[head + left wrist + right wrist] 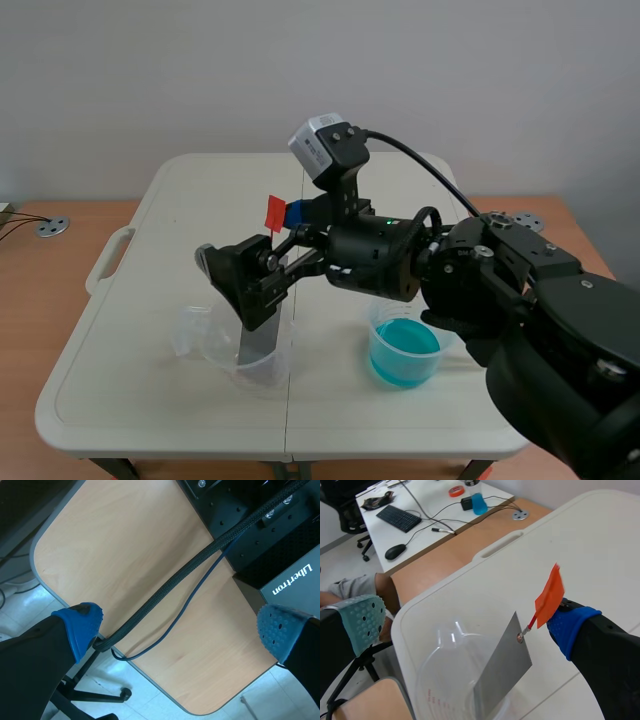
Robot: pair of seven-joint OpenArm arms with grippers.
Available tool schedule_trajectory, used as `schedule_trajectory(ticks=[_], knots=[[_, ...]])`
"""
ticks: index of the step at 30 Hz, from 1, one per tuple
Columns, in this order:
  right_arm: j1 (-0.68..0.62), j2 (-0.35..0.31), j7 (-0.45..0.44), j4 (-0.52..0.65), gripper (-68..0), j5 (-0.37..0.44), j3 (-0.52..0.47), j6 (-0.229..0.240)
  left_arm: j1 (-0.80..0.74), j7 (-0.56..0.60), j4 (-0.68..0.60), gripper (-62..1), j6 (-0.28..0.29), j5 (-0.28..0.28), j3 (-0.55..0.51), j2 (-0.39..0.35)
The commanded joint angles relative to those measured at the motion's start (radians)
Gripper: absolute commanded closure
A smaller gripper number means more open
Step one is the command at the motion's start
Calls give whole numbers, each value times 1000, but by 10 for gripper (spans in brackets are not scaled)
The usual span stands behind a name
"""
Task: Hold the metal plate by the orange handle, dip it into the blue solution, take it out and point at it, then put the plate back in the beaker on the left.
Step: 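Return to the home posture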
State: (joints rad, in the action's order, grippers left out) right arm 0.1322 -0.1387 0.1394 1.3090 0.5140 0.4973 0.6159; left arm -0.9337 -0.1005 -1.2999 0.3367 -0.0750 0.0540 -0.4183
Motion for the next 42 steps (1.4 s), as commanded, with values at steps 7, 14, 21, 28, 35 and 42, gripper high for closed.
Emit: schedule_trajectory(ticks=[7,14,21,28,35,42], knots=[[-19,-90,-18,105,-664,18,-56,-13,-10,33,-7,-623,7,11,3,5],[-151,-204,-38,294,-664,17,-129,-53,2,187,-40,-623,-37,19,-27,10],[-336,-293,-91,453,-664,16,-229,-75,9,424,-254,-623,-157,101,-180,-18],[-537,-324,-122,591,-664,13,-367,-78,29,556,-464,-623,-167,117,-234,-68],[-707,-324,-164,687,-664,10,-482,-78,118,554,-568,-623,-154,185,-232,-67],[-853,-324,-219,760,-664,3,-570,-78,174,554,-627,-623,-124,199,-232,-61]])
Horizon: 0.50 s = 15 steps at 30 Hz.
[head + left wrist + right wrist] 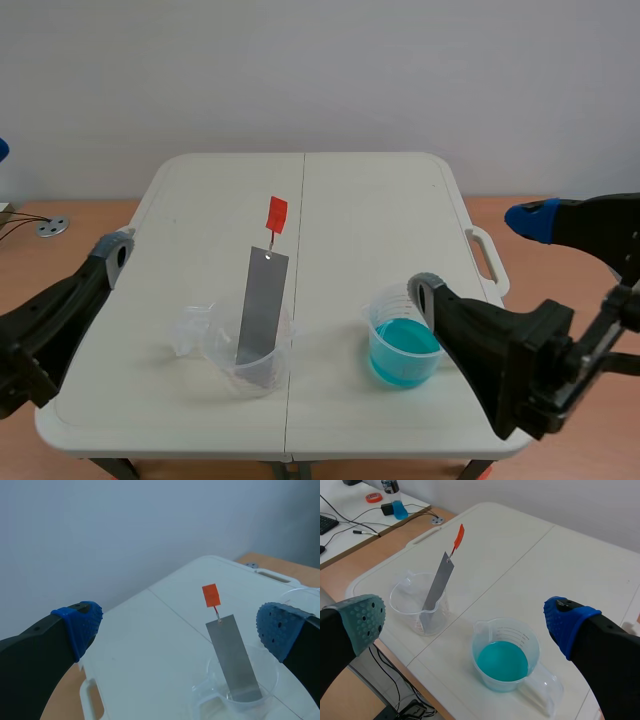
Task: Hold the metal plate by the orange handle, dip it into the blue solution, take it out and point at it, then put the plate back in the beaker on the left.
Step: 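Return to the home posture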
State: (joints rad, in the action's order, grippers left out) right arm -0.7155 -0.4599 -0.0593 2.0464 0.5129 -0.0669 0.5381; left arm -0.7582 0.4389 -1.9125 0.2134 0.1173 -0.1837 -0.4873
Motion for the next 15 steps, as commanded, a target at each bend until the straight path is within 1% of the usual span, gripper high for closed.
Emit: schedule_trajectory(ticks=[1,4,7,10,15], knots=[[-26,-3,-32,31,-664,-5,-14,0,4,15,-15,-623,4,7,6,8],[-79,-2,-60,50,-664,-30,-30,-5,17,15,-15,-623,12,7,6,8],[-117,-2,-95,58,-664,-59,-33,-23,19,14,-15,-623,14,6,6,8],[-121,1,-98,58,-664,-74,-33,-23,19,13,-15,-623,14,6,6,8],[-120,0,-98,58,-664,-76,-33,-23,19,13,-15,-623,14,6,6,8]])
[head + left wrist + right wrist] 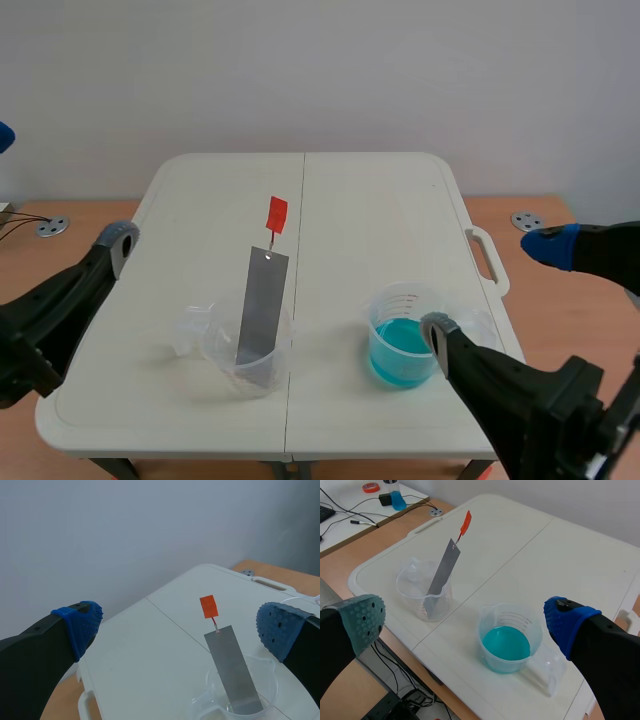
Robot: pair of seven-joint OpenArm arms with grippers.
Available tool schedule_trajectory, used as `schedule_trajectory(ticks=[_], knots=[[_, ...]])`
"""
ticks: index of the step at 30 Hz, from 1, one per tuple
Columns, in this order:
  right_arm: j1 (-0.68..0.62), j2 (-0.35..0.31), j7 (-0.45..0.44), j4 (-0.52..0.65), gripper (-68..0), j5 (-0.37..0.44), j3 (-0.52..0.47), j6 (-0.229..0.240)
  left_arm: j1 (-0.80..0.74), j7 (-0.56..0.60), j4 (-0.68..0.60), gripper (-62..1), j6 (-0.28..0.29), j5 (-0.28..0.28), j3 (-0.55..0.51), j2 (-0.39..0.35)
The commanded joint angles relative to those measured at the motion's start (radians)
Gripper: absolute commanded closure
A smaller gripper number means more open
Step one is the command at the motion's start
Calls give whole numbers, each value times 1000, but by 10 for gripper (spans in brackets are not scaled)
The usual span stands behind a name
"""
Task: Hold the metal plate by the orange handle, dip it into the blue solution, take it out and point at it, then put the plate back in the beaker on the left.
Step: 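Return to the home posture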
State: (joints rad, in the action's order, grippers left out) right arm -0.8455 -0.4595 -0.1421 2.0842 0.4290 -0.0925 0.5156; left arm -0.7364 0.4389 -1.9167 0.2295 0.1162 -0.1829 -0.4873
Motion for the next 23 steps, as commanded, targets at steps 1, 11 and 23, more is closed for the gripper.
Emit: schedule_trajectory(ticks=[1,11,23], knots=[[12,0,-14,20,-664,8,-8,0,-2,13,-11,-623,-2,7,5,8],[12,0,5,20,-664,1,-8,0,-2,6,-10,-623,-2,7,5,8],[12,0,9,20,-664,1,-8,0,-3,6,-9,-623,-2,7,5,8]])
